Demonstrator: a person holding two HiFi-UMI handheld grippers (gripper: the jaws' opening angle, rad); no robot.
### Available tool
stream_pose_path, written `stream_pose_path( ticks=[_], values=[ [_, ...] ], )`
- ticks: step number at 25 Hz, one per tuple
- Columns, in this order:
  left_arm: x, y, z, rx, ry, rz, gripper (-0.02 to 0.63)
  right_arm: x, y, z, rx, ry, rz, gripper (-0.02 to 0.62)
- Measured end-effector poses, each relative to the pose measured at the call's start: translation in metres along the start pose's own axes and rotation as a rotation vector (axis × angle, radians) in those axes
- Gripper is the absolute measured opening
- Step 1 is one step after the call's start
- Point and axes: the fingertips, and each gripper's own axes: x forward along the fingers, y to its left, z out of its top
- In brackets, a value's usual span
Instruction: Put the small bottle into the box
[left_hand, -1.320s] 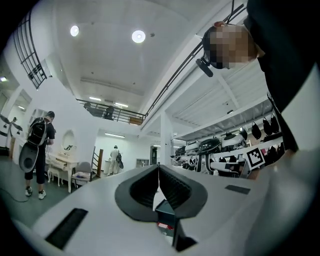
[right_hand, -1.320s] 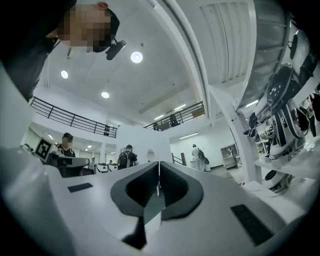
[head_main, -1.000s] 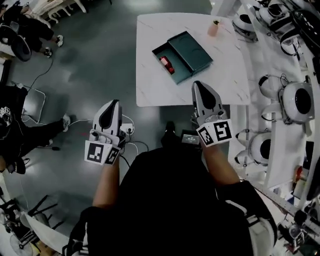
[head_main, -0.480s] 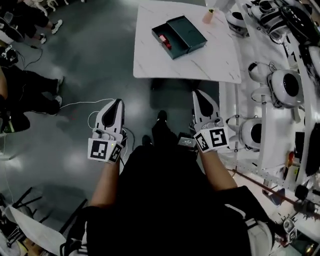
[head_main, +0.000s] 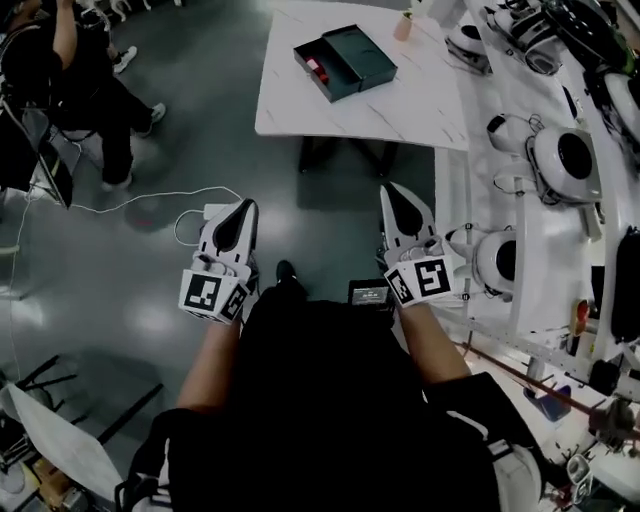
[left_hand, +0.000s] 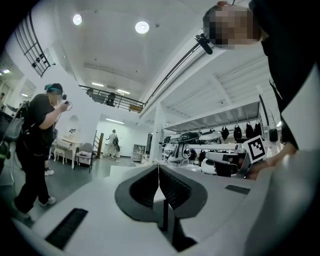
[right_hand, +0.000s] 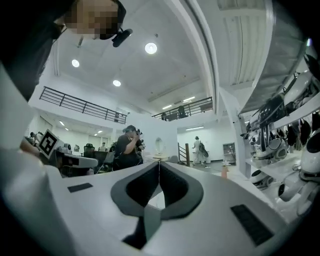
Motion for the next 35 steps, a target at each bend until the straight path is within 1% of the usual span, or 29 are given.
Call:
stream_pose_path(
  ticks=[2, 4, 9, 11, 13, 16, 18, 21, 24, 28, 31, 35],
  values=[
    [-0.004, -0.019, -0.003, -0.021, 0.009, 0.015, 0.017, -0.020, -0.002, 0.005, -0.004, -0.007, 0.025, 0.034],
    [-0.012, -0.047, -0.005, -0.025, -0.002, 0.027, 0.018, -0.048, -0.005, 0.005, -0.019, -0.003, 0.051, 0.034],
    [-0.039, -0.125, -0.025, -0.001, -0.009, 0.039, 0.017, -0.134, -0.016, -0.027, 0.042, 0.069, 0.079, 0.034],
    [-0.051, -0.145, -0.030, 0.012, -0.005, 0.045, 0.017, -0.156, -0.019, -0.038, 0.063, 0.085, 0.079, 0.034],
    [-0.061, -0.156, -0.035, 0.014, 0.009, 0.054, 0.017, -0.169, -0.020, -0.044, 0.082, 0.090, 0.079, 0.034],
    [-0.071, -0.163, -0.037, 0.006, 0.028, 0.060, 0.017, -0.180, -0.018, -0.046, 0.097, 0.090, 0.082, 0.034],
    [-0.072, -0.163, -0.032, 0.017, 0.021, 0.051, 0.018, -0.182, -0.017, -0.044, 0.105, 0.088, 0.064, 0.034],
    [-0.068, -0.161, -0.022, 0.032, 0.001, 0.017, 0.018, -0.184, -0.018, -0.036, 0.102, 0.087, 0.030, 0.034],
    [-0.067, -0.162, -0.026, 0.035, 0.011, -0.016, 0.017, -0.183, -0.011, -0.030, 0.075, 0.095, 0.033, 0.034],
    [-0.071, -0.155, -0.029, 0.000, 0.029, -0.058, 0.018, -0.174, 0.000, -0.027, 0.062, 0.101, 0.022, 0.032],
    [-0.080, -0.140, -0.026, -0.041, 0.026, -0.059, 0.017, -0.167, 0.013, -0.028, 0.070, 0.111, 0.027, 0.032],
    [-0.087, -0.127, -0.020, -0.033, 0.016, -0.057, 0.017, -0.163, 0.025, -0.034, 0.075, 0.132, 0.035, 0.033]
  ],
)
